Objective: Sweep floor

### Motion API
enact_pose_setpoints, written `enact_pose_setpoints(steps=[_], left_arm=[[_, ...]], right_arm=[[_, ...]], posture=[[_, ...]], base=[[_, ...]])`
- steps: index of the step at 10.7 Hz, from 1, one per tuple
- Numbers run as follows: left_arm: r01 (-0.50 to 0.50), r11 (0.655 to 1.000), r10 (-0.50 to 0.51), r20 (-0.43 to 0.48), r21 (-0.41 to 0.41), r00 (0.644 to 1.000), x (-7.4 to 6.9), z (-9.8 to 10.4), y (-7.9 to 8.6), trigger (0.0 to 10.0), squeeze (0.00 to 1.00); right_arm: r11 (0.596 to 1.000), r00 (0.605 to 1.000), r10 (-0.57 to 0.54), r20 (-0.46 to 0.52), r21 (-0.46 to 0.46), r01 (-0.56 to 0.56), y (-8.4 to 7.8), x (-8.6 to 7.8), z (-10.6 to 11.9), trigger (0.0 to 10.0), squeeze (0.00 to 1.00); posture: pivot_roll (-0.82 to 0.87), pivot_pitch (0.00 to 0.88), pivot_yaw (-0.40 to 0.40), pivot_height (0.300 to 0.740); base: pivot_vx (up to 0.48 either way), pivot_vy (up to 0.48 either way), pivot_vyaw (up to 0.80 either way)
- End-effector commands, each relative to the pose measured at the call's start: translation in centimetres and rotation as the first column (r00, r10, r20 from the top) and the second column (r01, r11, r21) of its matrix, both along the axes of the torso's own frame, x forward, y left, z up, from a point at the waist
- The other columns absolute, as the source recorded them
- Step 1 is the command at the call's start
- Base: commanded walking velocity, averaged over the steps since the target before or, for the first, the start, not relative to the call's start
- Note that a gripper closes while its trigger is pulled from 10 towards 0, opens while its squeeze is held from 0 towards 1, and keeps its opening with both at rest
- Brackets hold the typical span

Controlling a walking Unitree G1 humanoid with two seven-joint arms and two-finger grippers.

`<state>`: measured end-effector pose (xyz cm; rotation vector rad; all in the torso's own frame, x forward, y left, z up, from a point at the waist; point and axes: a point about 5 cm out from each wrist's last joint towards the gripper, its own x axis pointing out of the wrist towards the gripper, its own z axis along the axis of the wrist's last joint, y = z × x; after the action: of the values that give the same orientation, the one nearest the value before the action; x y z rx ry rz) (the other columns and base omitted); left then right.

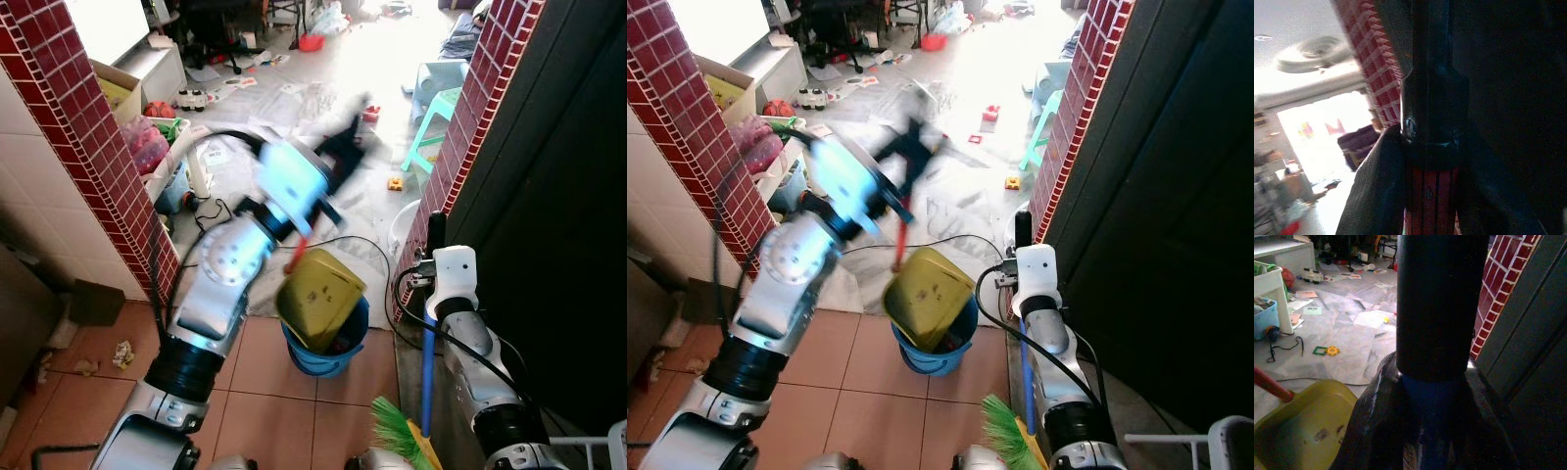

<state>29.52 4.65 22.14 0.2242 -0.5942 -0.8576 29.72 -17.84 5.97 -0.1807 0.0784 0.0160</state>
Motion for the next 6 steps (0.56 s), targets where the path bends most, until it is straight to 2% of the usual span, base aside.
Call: enact_pose_setpoints(steps=[1,2,3,4,5,6], left_arm=[[-0.054,0.998,0.056,0.091,-0.021,0.994,0.3,1.6,0.5,10.0,0.00],[-0.102,0.990,0.111,0.085,-0.096,0.990,0.8,2.5,1.2,10.0,0.00],[-0.253,0.944,0.282,0.118,-0.209,0.952,2.0,4.7,3.5,10.0,0.00],[-0.345,0.894,0.394,0.132,-0.285,0.910,2.6,6.3,5.4,10.0,0.00],[-0.399,0.855,0.464,0.143,-0.331,0.874,2.9,7.5,6.9,10.0,0.00],[-0.462,0.805,0.548,0.171,-0.371,0.819,3.0,8.9,8.7,10.0,0.00]], right_arm=[[1.000,0.999,0.008,0.046,-0.004,-0.008,0.2,0.5,0.8,10.0,0.00],[1.000,0.999,0.009,0.045,-0.005,-0.008,0.2,0.5,0.8,10.0,0.00],[1.000,0.999,0.009,0.045,-0.007,-0.009,0.1,0.5,0.8,10.0,0.00],[1.000,0.999,0.011,0.045,-0.007,-0.010,0.1,0.5,0.8,10.0,0.00],[1.000,0.999,0.013,0.044,-0.008,-0.012,0.2,0.5,0.8,10.0,0.00],[1.000,0.999,0.016,0.041,-0.007,-0.015,0.3,0.5,0.7,10.0,0.00]], posture=[[-0.07,0.000,0.013,0.740],[-0.07,0.000,0.010,0.740],[-0.06,0.000,0.007,0.740],[-0.06,0.000,0.004,0.740],[-0.06,0.000,0.002,0.740],[-0.05,0.000,0.001,0.740]], base=[[0.000,0.000,0.00],[0.000,0.000,0.00],[0.000,0.000,0.00],[0.000,0.000,0.00],[0.000,0.000,0.00],[0.000,0.000,0.00]])
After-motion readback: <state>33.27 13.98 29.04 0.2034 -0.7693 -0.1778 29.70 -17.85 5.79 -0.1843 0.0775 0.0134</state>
